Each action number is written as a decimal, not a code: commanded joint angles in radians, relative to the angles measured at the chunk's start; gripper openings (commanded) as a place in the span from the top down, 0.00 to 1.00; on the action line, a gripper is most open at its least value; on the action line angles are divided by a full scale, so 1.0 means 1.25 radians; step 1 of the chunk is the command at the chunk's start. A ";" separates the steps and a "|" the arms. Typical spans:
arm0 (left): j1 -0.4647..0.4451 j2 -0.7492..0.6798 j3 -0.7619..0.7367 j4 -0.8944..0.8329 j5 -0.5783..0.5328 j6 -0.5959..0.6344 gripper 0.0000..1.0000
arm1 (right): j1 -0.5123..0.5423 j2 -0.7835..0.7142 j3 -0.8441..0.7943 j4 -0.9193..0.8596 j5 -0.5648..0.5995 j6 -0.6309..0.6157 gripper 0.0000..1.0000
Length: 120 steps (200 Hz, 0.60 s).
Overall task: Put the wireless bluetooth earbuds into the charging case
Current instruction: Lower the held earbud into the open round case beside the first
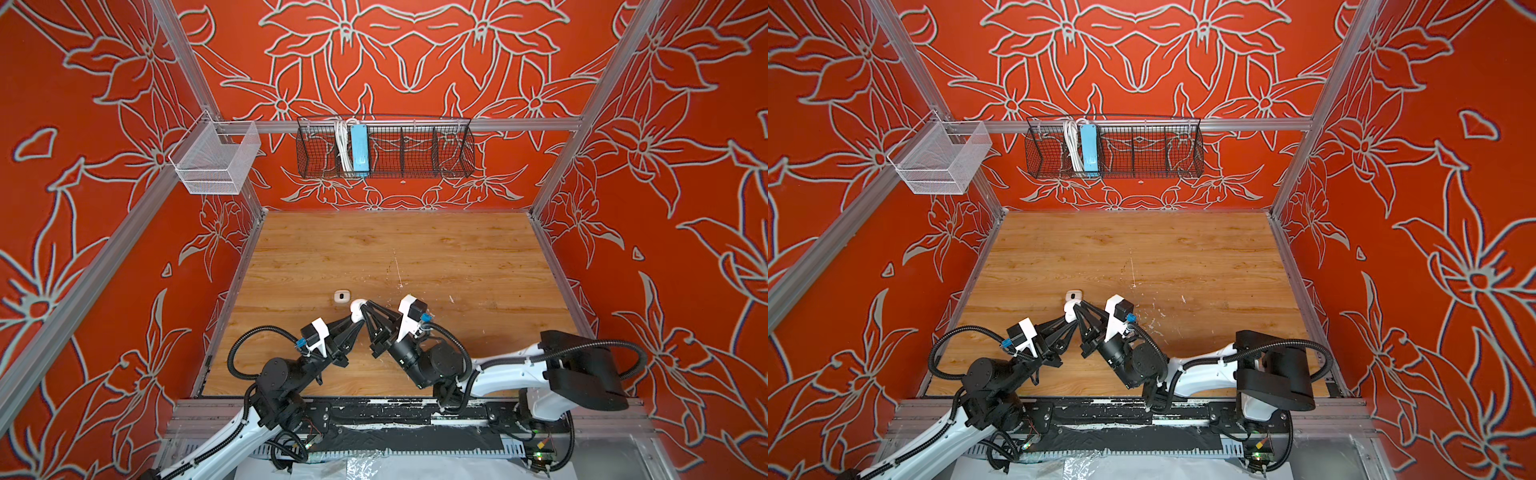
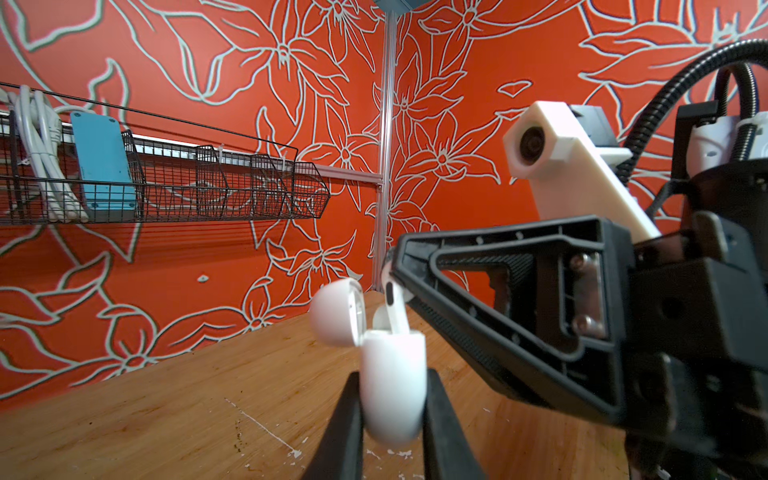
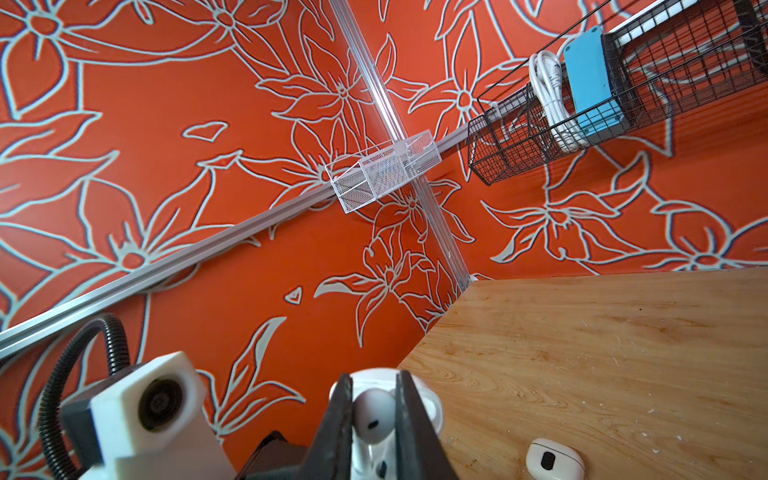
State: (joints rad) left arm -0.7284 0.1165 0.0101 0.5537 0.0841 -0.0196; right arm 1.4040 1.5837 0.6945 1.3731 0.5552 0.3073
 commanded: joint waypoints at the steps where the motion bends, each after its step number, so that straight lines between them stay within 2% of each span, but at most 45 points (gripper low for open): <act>1: -0.006 -0.014 -0.008 0.011 -0.007 -0.003 1.00 | 0.014 0.011 -0.006 0.031 0.021 0.005 0.93; 36: -0.005 -0.030 -0.010 0.003 -0.015 -0.004 1.00 | 0.021 0.008 -0.020 0.031 0.042 0.003 0.93; 79: -0.006 -0.034 -0.012 0.003 -0.015 -0.002 1.00 | 0.028 0.009 -0.021 0.029 0.024 -0.014 0.92; 88: -0.005 -0.033 -0.012 0.004 -0.015 -0.001 1.00 | 0.028 0.008 -0.020 0.029 0.022 -0.017 0.90; 106: -0.006 -0.032 -0.012 0.006 -0.011 0.000 1.00 | 0.028 0.004 -0.023 0.028 0.027 -0.022 0.75; 120: -0.006 -0.031 -0.012 0.007 -0.009 0.000 1.00 | 0.028 -0.003 -0.025 0.025 0.041 -0.029 0.69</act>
State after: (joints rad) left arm -0.7284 0.0872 0.0101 0.5316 0.0792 -0.0196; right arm 1.4288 1.5848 0.6777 1.3918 0.5854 0.2913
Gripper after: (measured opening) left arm 0.208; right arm 0.287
